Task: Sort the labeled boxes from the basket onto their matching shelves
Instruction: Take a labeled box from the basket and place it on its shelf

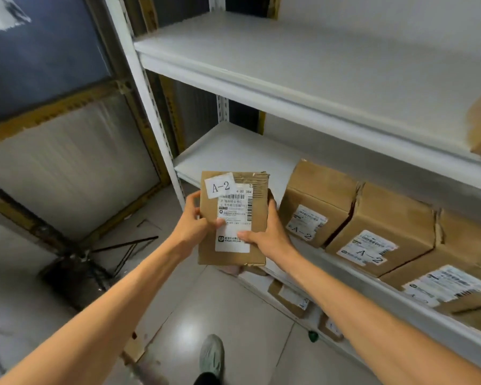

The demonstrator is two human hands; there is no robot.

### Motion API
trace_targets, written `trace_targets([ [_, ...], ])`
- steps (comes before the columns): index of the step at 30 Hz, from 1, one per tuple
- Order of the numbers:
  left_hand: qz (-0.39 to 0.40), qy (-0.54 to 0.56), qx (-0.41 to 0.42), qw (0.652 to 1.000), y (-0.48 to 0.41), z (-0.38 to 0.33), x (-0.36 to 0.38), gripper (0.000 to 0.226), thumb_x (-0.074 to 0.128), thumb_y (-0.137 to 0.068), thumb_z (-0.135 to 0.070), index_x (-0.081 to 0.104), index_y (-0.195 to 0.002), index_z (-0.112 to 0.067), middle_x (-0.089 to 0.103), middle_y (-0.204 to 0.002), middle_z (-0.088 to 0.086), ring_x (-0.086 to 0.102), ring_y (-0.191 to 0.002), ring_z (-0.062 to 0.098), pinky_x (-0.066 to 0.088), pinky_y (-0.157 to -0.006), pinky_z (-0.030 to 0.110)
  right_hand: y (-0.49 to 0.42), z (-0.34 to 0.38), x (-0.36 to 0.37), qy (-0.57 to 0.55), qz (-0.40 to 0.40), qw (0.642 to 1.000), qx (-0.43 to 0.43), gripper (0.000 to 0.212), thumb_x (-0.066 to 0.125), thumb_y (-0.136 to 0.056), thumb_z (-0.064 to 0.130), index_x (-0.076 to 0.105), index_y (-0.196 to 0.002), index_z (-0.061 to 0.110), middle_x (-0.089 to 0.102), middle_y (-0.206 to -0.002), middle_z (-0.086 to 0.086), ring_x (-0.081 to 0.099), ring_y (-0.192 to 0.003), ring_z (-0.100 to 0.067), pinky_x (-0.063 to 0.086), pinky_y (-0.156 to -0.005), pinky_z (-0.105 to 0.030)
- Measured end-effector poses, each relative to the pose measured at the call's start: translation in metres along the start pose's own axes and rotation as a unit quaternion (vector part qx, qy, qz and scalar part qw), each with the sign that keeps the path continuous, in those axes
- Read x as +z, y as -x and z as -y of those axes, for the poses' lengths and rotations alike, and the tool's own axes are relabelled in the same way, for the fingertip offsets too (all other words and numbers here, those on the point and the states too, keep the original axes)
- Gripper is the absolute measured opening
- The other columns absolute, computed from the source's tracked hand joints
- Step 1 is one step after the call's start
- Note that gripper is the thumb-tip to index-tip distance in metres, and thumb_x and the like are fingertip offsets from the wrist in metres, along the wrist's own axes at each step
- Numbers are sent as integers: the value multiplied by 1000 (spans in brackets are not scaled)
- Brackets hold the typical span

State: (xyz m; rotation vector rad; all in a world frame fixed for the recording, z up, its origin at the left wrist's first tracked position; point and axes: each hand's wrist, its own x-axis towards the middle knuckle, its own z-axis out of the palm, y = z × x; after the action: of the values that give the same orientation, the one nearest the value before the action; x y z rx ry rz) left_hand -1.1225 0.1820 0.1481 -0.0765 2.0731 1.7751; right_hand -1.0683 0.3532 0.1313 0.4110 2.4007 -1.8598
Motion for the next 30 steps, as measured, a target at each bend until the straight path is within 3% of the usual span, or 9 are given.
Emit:
trace_targets([
  [3,31,-17,-19,999,-44,-14,-3,82,68,-81,0,23,-145,-24,56,-121,3,61,-94,15,52,-70,26,-34,6,7,-8,-32,998,47,117,78,-73,0,-4,-152,28,40,-146,2,41,-124,-8,48,-81,-16],
  [7,39,-44,-27,998,-93,-33,-8,80,70,-79,3,29,-144,-21,56,-126,6,58,-101,23,50,-90,43,-69,19,14,-16,-74,994,77,123,74,-74,-6,-16,-150,31,36,-149,2,38,-122,-8,47,-89,-25],
  [11,56,-64,-7,996,-129,-46,-5,78,69,-78,5,32,-142,-21,54,-123,2,57,-100,23,51,-87,44,-95,25,14,-33,-113,988,95,117,70,-80,-2,-19,-149,31,32,-153,0,35,-136,-18,39,-105,-40],
  [13,66,-62,5,996,-145,-48,-3,77,69,-77,6,33,-142,-18,55,-129,5,57,-108,25,50,-94,48,-104,28,13,-25,-138,986,91,113,68,-82,1,-17,-150,32,28,-155,-1,31,-139,-20,33,-112,-45],
  [20,67,-76,71,992,-170,-34,14,78,71,-72,11,32,-133,-19,56,-113,-4,56,-108,20,53,-89,45,-124,33,9,-37,-187,976,109,108,69,-84,10,-15,-151,24,25,-157,-1,26,-142,-22,24,-116,-42],
  [23,76,-102,102,987,-178,-30,15,79,71,-72,11,31,-132,-22,55,-105,-11,57,-99,12,57,-76,31,-121,35,11,-36,-178,977,116,105,66,-87,13,-17,-151,20,18,-159,-1,20,-144,-17,22,-116,-34],
  [25,81,-112,119,983,-181,-26,13,79,73,-72,10,31,-131,-20,55,-104,-13,59,-92,7,55,-65,14,-116,42,14,9,-195,977,83,102,66,-86,8,-11,-152,18,22,-157,-4,25,-140,-12,26,-112,-27],
  [27,87,-124,150,977,-180,-22,12,77,74,-71,10,32,-130,-17,55,-105,-15,60,-87,-3,50,-63,6,-110,53,19,118,-236,964,17,104,68,-83,6,-9,-152,14,9,-160,-9,12,-147,-23,22,-118,-38],
  [30,102,-158,182,965,-179,-13,11,71,72,-69,13,33,-119,-18,57,-100,-16,60,-82,-11,47,-61,4,-105,66,28,375,-230,894,-90,98,68,-82,12,0,-153,8,-9,-160,-15,-13,-147,-29,5,-120,-47],
])
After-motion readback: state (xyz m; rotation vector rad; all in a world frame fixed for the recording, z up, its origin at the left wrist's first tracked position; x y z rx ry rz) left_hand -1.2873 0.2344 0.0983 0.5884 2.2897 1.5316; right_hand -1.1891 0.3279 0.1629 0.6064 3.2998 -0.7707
